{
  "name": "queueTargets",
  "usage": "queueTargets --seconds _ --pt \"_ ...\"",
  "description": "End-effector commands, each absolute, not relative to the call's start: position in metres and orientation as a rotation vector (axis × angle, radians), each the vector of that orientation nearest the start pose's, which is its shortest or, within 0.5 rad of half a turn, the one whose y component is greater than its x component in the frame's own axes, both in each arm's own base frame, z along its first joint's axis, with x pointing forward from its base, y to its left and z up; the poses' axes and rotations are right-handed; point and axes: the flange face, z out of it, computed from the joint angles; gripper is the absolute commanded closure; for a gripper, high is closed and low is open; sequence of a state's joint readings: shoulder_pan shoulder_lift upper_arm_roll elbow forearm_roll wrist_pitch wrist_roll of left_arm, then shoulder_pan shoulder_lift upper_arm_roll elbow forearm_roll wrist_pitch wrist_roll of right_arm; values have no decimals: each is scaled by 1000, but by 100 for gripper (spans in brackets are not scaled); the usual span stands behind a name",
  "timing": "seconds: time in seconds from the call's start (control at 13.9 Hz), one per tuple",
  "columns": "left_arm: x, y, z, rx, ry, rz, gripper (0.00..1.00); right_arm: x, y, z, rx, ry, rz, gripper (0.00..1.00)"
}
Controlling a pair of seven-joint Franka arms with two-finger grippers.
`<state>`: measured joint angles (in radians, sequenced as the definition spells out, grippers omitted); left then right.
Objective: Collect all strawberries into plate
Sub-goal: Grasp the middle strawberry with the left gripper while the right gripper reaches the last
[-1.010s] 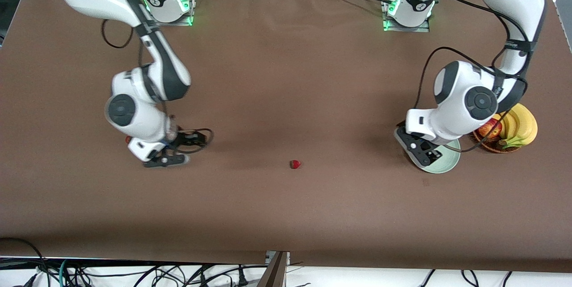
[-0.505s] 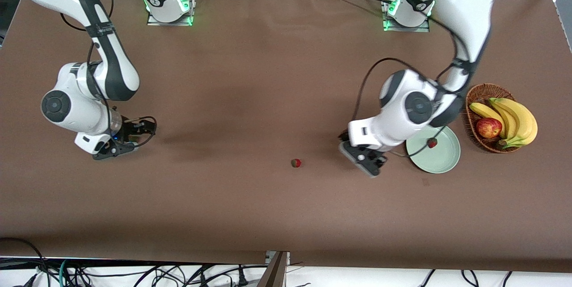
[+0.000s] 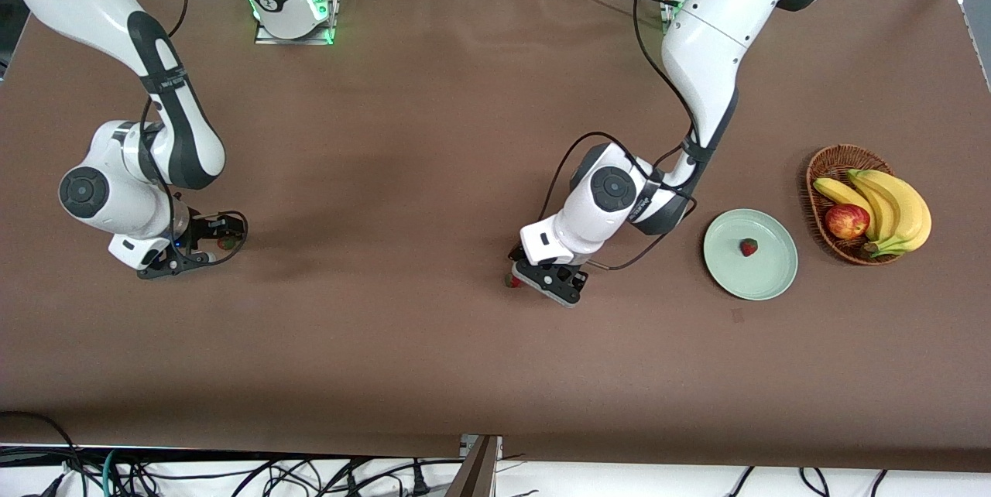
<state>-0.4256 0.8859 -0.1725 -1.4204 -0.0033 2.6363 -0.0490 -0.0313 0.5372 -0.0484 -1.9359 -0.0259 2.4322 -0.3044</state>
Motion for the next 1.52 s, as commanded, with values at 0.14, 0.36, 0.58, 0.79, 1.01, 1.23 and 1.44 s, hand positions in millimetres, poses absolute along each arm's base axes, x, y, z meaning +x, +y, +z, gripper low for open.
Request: queueTargets --seconds 0.14,0.36,0.58,0.79,1.01,1.23,1.44 --pt "632 -428 179 -3206 730 -626 0 616 -52 187 -3158 -434 52 8" --pt "622 -444 173 -3167 787 -635 0 614 -52 187 -3157 -426 61 61" --pt "623 -443 173 -3143 808 -642 0 611 -52 187 -3153 -412 106 82" --pt "620 -445 171 -3147 804 -636 0 613 -49 191 -3150 -405 105 100" --pt "621 -443 171 -3134 827 -639 51 619 -22 205 -3133 -430 67 100" --pt "618 -443 168 -3128 840 -627 81 627 41 219 -3119 -267 80 100" --pt "628 -430 179 -3132 804 -608 97 624 111 221 -3114 -119 70 100"
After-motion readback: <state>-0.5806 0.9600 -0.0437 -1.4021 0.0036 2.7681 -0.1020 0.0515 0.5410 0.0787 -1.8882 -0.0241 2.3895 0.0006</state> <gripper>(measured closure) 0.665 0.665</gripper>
